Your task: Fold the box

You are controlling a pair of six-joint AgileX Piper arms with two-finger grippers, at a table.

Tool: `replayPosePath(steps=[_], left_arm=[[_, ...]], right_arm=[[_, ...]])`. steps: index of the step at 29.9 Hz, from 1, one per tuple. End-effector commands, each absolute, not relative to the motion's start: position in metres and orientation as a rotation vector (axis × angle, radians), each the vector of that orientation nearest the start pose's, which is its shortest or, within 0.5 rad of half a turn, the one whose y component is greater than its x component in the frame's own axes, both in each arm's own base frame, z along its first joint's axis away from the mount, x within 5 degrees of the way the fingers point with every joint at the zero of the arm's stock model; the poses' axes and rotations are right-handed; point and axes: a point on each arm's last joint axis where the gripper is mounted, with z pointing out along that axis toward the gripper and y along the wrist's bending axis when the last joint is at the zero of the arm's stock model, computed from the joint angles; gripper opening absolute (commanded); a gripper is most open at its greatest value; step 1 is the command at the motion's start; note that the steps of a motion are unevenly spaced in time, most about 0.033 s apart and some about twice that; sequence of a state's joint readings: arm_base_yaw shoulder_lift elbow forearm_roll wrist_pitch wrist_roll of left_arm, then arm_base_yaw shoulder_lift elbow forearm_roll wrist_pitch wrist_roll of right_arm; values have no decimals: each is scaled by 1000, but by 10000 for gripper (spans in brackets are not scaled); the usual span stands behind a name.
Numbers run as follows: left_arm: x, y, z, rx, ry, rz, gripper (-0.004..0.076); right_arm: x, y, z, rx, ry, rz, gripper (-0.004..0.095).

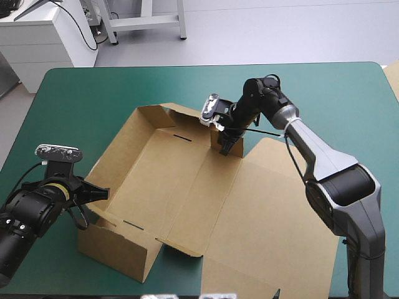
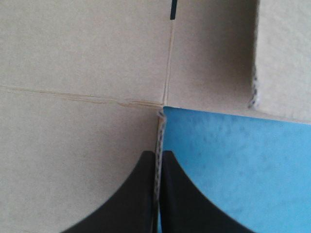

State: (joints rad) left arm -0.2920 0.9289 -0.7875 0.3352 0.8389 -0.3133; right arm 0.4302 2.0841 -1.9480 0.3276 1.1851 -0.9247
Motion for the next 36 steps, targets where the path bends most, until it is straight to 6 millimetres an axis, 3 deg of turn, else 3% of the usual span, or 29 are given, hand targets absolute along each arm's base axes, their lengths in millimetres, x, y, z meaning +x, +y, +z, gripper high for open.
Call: replayPosePath(steps=[1,7,20,23,29,33,36], left_arm=[[172,-28,325,135,2336,115,-8],[171,-28,324,132,2345,118,-8],[170,-27,323,127,2369,127,-8],[170,-27,323,127,2369,127,-8],[170,-27,323,126,2369,128,-8],[170,-27,323,126,2371,128,-8],[170,-27,323,126,2374,130,-8]], right_arm=[[384,243,336,-1687,1844,233,-15],[370,278,354,-1714,1661,115,-16],[366,290,343,-1758,1655,156,-4],[366,290,343,-1751,1665,153,69],[365,289,343,-1695,1734,189,341],[358,285,345,-1738,1775,213,348],[349,280,358,-1741,1818,238,349]])
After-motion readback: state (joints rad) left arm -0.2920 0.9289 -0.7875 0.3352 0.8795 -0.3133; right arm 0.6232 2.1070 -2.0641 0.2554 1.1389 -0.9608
